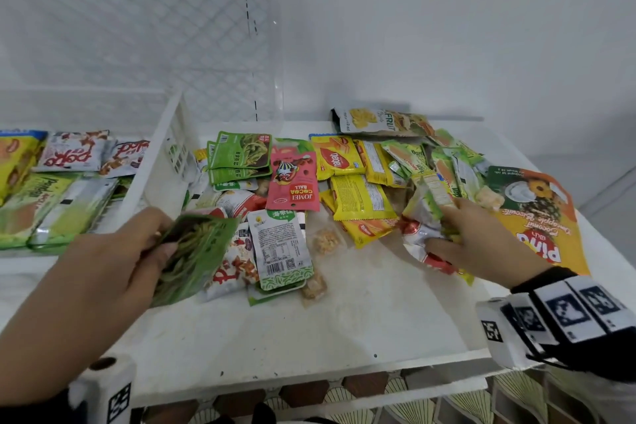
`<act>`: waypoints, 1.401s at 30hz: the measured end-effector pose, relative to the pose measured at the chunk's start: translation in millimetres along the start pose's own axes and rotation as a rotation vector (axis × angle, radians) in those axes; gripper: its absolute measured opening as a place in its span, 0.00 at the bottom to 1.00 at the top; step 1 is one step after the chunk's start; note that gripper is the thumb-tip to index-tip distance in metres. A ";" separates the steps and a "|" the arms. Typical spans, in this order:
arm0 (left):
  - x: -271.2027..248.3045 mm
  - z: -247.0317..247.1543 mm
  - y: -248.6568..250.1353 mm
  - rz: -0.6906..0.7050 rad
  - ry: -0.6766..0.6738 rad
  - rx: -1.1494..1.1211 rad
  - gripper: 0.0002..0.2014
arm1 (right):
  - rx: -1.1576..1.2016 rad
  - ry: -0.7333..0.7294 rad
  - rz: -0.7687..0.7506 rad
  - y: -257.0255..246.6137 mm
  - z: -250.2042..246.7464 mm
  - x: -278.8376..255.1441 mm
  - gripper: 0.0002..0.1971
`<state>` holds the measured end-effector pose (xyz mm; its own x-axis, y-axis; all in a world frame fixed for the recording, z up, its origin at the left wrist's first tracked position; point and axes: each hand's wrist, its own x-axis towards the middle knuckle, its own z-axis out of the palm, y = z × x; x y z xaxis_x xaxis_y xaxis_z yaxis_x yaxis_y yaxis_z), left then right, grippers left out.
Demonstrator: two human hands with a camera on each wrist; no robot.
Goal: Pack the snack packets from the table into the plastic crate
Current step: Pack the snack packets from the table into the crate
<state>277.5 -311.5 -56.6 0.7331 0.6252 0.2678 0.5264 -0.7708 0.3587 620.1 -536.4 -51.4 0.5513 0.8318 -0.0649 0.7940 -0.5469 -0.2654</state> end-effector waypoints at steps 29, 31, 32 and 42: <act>54.8 -178.8 -104.4 0.027 0.290 -0.088 0.07 | 0.810 0.081 -0.556 -298.3 -49.0 68.8 0.11; 59.5 -190.1 -130.4 0.001 0.250 -0.032 0.07 | 0.819 0.030 -0.555 -334.1 -43.3 80.3 0.11; 63.2 -193.4 -143.0 -0.015 0.227 0.003 0.06 | 0.801 0.014 -0.553 -351.7 -39.9 85.9 0.10; 124.3 -160.9 -250.9 -0.266 -0.097 -0.322 0.05 | 0.249 -0.060 -0.320 -479.3 27.0 158.9 0.07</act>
<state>167.2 -20.7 30.6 0.6352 0.7709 0.0480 0.5526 -0.4970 0.6690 320.2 -139.6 39.5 0.2642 0.9645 0.0047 0.8329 -0.2257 -0.5054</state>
